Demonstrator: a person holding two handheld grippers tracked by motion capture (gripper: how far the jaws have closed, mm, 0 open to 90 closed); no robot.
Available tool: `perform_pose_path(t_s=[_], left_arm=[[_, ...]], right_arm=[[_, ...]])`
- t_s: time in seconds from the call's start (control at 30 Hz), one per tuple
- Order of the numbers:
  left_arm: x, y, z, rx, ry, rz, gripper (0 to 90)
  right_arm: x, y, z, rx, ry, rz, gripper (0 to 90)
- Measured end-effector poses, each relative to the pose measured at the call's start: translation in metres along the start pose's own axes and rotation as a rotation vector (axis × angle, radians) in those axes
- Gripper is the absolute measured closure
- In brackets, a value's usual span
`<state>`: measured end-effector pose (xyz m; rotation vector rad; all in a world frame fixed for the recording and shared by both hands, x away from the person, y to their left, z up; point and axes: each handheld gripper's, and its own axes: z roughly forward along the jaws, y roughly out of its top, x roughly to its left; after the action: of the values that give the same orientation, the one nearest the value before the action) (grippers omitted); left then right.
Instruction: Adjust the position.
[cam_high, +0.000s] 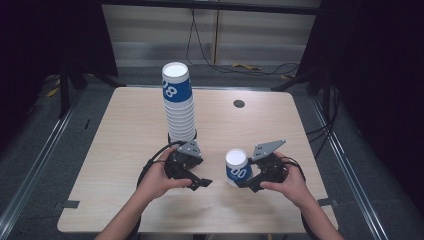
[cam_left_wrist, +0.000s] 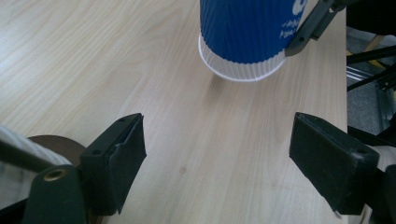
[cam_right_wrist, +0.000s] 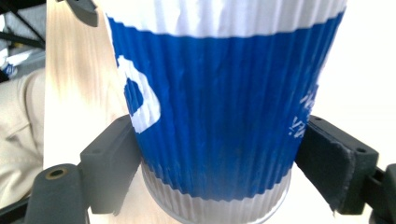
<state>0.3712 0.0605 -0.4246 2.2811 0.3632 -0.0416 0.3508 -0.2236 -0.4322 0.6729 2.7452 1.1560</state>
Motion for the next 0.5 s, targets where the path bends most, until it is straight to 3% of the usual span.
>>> perform_pose_path(t_s=[0.5], left_arm=[[-0.001,0.001,0.002,-0.006,-0.01,0.002,18.5]], right_arm=[[0.004,0.018,-0.001,0.183,-0.015,-0.08,17.6]])
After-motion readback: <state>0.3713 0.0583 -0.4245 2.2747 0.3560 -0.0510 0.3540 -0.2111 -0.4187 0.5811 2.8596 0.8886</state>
